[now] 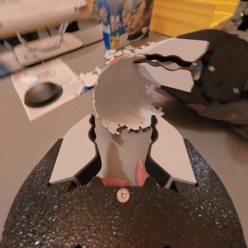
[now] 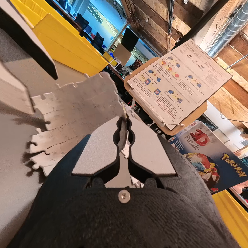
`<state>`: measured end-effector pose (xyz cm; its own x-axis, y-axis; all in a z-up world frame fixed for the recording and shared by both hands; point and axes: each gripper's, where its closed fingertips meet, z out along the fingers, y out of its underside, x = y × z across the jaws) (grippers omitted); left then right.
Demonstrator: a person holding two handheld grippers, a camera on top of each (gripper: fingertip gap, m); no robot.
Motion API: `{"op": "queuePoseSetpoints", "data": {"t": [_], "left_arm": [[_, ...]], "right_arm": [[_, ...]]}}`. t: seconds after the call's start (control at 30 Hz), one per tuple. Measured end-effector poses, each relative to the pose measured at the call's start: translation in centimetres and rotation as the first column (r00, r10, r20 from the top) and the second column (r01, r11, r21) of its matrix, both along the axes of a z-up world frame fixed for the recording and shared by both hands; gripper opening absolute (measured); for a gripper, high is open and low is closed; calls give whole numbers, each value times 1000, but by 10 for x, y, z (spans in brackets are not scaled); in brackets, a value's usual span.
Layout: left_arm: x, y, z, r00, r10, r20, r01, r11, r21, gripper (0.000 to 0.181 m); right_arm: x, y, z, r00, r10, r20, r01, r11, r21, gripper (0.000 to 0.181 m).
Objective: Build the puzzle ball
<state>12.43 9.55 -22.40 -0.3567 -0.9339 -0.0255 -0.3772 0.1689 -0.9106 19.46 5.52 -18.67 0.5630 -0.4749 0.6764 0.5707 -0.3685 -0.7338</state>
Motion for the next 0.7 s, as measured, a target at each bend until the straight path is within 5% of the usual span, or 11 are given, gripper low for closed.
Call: {"op": "queuePoseSetpoints", "data": {"t": [0.1,0.23,0.33,0.43,0.53,0.7], "left_arm": [[-9,-9,11,981,-152,120,120,964,237,72],[-5,-2,24,949,-150,275,31,919,394,58],[8,16,25,953,-16,303,-74,956,283,56],[15,22,33,958,65,280,-63,998,-17,58],[22,30,34,971,131,201,-75,961,-266,57],[32,33,27,976,174,131,-135,955,-262,60]], "right_arm": [[6,1,-3,999,4,-54,-4,1000,9,7],[9,2,-4,998,3,-61,-3,1000,-3,8],[12,3,-6,998,3,-70,-4,1000,-11,8],[14,4,-7,997,1,-78,-2,1000,-17,9],[14,4,-6,997,0,-74,-1,1000,-16,9],[14,4,-6,997,3,-83,-4,1000,-11,9]]}}
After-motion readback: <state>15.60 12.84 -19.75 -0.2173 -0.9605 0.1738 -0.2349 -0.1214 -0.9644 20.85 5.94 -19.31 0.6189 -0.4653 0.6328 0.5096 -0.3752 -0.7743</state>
